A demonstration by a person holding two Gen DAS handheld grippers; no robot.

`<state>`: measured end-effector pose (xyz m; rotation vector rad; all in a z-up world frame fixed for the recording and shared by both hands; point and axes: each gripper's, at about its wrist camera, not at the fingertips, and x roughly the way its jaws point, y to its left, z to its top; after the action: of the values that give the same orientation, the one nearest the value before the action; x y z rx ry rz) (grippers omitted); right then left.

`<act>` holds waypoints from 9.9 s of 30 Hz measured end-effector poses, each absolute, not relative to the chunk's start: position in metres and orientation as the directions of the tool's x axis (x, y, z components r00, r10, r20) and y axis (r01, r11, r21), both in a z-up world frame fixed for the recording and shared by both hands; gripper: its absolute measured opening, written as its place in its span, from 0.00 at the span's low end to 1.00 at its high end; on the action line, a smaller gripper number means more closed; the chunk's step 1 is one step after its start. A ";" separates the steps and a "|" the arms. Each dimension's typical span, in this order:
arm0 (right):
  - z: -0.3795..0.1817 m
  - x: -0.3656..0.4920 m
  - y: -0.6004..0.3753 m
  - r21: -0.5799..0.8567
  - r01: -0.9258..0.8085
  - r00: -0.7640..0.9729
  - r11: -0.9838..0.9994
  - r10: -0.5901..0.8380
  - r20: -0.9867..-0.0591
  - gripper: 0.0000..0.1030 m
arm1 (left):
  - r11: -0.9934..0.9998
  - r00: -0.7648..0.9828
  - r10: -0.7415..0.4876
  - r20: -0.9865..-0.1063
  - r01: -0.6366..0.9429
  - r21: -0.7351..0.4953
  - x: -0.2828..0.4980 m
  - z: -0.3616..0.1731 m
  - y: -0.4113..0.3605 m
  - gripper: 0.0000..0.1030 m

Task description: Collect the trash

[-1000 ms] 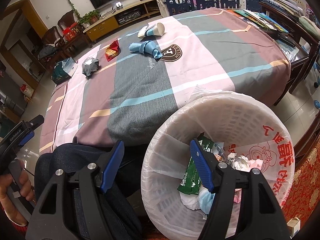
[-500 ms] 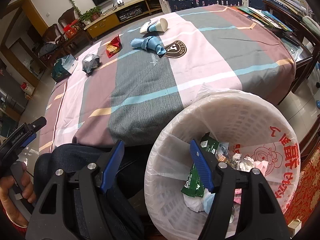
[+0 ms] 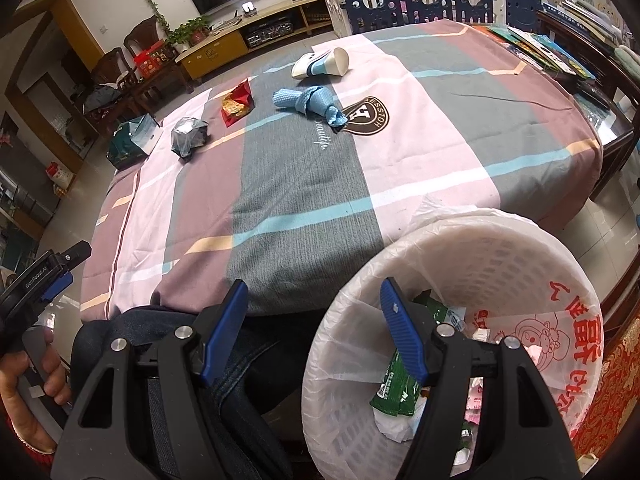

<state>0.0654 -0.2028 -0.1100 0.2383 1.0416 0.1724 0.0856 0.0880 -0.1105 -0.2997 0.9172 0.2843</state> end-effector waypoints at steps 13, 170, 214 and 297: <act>-0.105 0.096 -0.183 0.268 -0.077 0.504 0.960 0.269 -0.821 0.65 | 0.913 0.565 0.125 -0.816 -0.387 -0.127 0.107 -0.114 0.099 0.84; -0.138 -0.024 -0.366 0.421 0.444 0.601 0.791 0.085 -0.795 0.69 | 0.901 0.517 -0.434 -0.738 0.237 -0.364 0.072 -0.099 -0.079 0.40; -0.113 0.282 -0.229 0.390 0.043 0.619 0.920 0.282 -0.733 0.77 | 0.997 0.457 -0.076 -0.886 0.028 -0.071 0.257 -0.190 0.027 0.21; 0.048 -0.088 -0.238 0.033 0.096 0.686 0.995 -0.043 -0.726 0.97 | 0.996 0.769 0.093 -0.633 -0.074 0.057 -0.039 0.046 -0.066 0.97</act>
<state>-0.0878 -0.2377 0.0478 0.0702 0.8109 -0.0778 -0.0392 -0.0659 0.0464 0.0292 0.6882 0.0906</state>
